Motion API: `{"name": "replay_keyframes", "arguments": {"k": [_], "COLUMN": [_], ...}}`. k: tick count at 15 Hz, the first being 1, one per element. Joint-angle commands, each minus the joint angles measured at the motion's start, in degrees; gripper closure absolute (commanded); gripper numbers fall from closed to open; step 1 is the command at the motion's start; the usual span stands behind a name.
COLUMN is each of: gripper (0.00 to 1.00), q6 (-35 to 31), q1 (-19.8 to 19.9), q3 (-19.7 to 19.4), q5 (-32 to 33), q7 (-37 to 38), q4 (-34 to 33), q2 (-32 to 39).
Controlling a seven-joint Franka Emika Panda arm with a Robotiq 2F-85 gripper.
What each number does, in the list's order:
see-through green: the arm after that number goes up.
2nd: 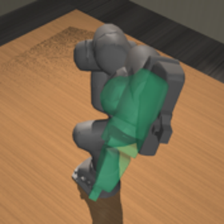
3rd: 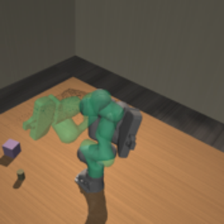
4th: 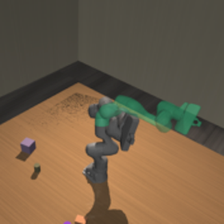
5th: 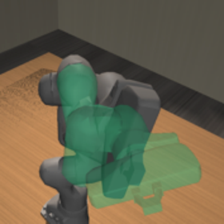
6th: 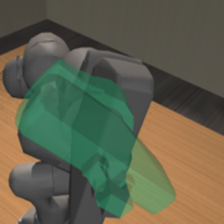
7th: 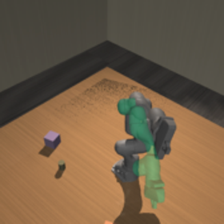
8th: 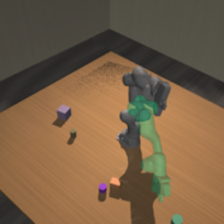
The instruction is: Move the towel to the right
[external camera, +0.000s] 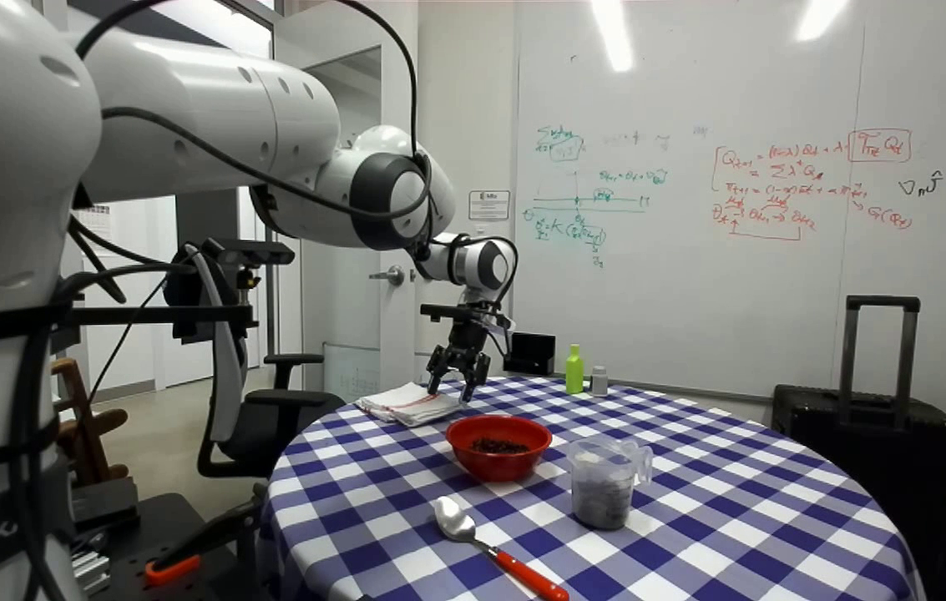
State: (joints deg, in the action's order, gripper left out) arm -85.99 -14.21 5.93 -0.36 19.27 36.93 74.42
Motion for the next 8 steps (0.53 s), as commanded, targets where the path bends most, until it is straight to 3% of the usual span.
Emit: {"name": "replay_keyframes", "arguments": {"k": [1, 8], "gripper": [0.28, 0.81], "q6": [3.15, 3.21], "q1": [-0.72, 0.11], "q3": [-1.16, -0.09], "q5": [-1.32, -0.29], "q7": [0.55, 1.44], "q4": [-6.34, -5.39], "q2": [3.82, 4.08]}}
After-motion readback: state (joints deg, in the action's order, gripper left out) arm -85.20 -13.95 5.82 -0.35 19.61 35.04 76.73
